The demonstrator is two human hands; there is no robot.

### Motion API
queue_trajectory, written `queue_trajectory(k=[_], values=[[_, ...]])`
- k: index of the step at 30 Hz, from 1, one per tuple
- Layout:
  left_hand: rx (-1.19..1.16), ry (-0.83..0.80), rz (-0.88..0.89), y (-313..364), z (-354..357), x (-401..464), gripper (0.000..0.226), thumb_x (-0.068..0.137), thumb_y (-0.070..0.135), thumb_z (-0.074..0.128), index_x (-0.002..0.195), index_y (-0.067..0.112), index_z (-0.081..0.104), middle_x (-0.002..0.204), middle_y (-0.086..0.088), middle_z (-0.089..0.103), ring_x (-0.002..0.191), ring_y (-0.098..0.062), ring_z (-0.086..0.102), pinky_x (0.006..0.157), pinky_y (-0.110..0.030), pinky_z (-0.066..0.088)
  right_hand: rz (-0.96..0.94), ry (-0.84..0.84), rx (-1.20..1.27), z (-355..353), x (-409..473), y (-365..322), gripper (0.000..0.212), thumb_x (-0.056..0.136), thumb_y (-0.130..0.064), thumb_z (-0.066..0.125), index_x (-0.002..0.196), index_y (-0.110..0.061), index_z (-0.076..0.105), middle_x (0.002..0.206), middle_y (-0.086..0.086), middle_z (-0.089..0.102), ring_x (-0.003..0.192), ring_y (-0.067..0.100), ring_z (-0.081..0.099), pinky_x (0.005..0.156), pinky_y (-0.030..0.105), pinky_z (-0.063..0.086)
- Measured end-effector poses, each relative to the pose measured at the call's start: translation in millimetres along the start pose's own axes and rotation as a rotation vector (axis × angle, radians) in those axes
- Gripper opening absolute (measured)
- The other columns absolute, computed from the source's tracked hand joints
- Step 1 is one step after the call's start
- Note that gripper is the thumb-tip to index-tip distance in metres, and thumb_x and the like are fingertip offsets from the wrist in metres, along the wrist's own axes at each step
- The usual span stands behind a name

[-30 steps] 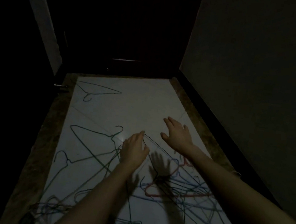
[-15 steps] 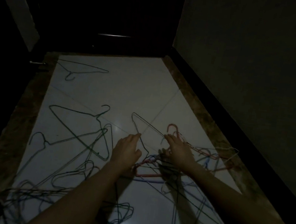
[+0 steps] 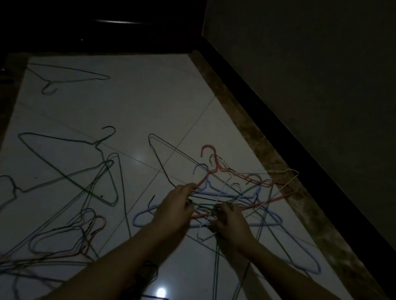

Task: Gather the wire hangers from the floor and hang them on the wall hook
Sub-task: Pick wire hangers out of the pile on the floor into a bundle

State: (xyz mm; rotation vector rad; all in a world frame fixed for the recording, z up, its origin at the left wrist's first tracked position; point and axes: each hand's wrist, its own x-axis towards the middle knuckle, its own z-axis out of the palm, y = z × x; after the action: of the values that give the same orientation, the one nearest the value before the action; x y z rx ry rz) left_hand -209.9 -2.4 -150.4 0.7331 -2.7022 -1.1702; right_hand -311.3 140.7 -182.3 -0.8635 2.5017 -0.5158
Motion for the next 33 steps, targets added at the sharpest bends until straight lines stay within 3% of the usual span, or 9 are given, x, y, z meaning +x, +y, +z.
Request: queue_trajectory(k=[6, 9, 12, 17, 20, 22, 26, 29, 33], values=[[-0.128, -0.061, -0.13, -13, 1, 2, 0.055, 0.09, -0.001, 0.049, 0.141, 0.014, 0.036, 0.138, -0.01, 0.045, 0.122, -0.021, 0.047, 0.088, -0.018, 0.035, 0.164, 0.0, 0.112, 1, 10, -9, 0.026, 0.092, -0.021, 0.053, 0.117, -0.013, 0.055, 0.109, 0.01, 0.065, 0.097, 0.024, 0.059, 0.073, 0.028, 0.043], [-0.181, -0.062, -0.151, -21, 2, -1, 0.056, 0.089, -0.002, 0.048, 0.141, 0.015, 0.035, 0.134, -0.011, 0.049, 0.113, -0.016, 0.049, 0.085, -0.02, 0.037, 0.217, 0.081, 0.28, 2, 12, -14, 0.006, 0.089, -0.011, 0.052, 0.09, -0.015, 0.057, 0.097, 0.015, 0.068, 0.091, 0.028, 0.064, 0.079, 0.039, 0.052], [-0.227, -0.066, -0.143, -22, 4, -2, 0.055, 0.09, -0.003, 0.046, 0.14, 0.016, 0.036, 0.132, -0.009, 0.05, 0.105, -0.008, 0.045, 0.082, -0.018, 0.036, 0.278, 0.107, 0.423, 0, 12, -13, 0.019, 0.083, -0.003, 0.06, 0.072, -0.017, 0.054, 0.084, 0.013, 0.068, 0.086, 0.028, 0.066, 0.08, 0.043, 0.054], [-0.299, -0.055, -0.151, -12, 6, 5, 0.054, 0.091, -0.001, 0.049, 0.14, 0.018, 0.037, 0.132, -0.008, 0.051, 0.103, -0.009, 0.047, 0.081, -0.022, 0.042, 0.286, 0.082, 0.494, -16, 3, -19, 0.01, 0.084, 0.007, 0.059, 0.083, -0.003, 0.057, 0.066, 0.001, 0.054, 0.069, 0.018, 0.057, 0.049, 0.013, 0.044], [-0.315, -0.042, -0.153, -6, 6, 5, 0.052, 0.092, -0.002, 0.048, 0.139, 0.018, 0.037, 0.13, -0.007, 0.05, 0.099, -0.009, 0.047, 0.071, -0.016, 0.043, 0.268, 0.101, 0.587, -25, -2, -24, 0.012, 0.086, 0.011, 0.053, 0.087, 0.0, 0.056, 0.062, 0.005, 0.051, 0.049, 0.005, 0.052, 0.038, 0.009, 0.038], [-0.334, -0.042, -0.155, -3, 7, 3, 0.052, 0.093, -0.001, 0.047, 0.139, 0.02, 0.036, 0.13, -0.006, 0.049, 0.098, -0.008, 0.047, 0.061, -0.005, 0.04, 0.253, 0.122, 0.653, -31, -4, -28, 0.014, 0.087, 0.013, 0.049, 0.087, 0.0, 0.053, 0.063, 0.006, 0.05, 0.05, 0.009, 0.052, 0.04, 0.01, 0.042], [-0.343, -0.046, -0.128, 7, 1, -1, 0.05, 0.093, 0.0, 0.047, 0.139, 0.016, 0.036, 0.131, -0.009, 0.049, 0.096, -0.005, 0.048, 0.069, -0.008, 0.041, 0.238, 0.149, 0.689, -36, -6, -35, 0.014, 0.087, 0.011, 0.053, 0.083, -0.003, 0.053, 0.066, 0.006, 0.052, 0.063, 0.02, 0.057, 0.05, 0.016, 0.05], [-0.514, -0.072, -0.132, 23, -6, -4, 0.039, 0.096, 0.004, 0.046, 0.134, 0.011, 0.04, 0.112, -0.006, 0.053, 0.077, -0.001, 0.051, 0.055, -0.003, 0.045, 0.207, 0.185, 0.676, -36, -7, -43, 0.015, 0.084, 0.003, 0.061, 0.077, -0.009, 0.055, 0.074, 0.009, 0.059, 0.078, 0.029, 0.065, 0.072, 0.037, 0.057], [-0.748, -0.118, -0.267, 46, -13, -6, 0.029, 0.098, 0.022, 0.047, 0.122, 0.008, 0.055, 0.112, -0.013, 0.063, 0.089, -0.02, 0.063, 0.073, -0.031, 0.056, 0.11, 0.259, 0.664, -36, -13, -63, 0.008, 0.086, -0.004, 0.061, 0.085, -0.01, 0.055, 0.074, 0.001, 0.058, 0.067, 0.011, 0.059, 0.052, 0.015, 0.048]])
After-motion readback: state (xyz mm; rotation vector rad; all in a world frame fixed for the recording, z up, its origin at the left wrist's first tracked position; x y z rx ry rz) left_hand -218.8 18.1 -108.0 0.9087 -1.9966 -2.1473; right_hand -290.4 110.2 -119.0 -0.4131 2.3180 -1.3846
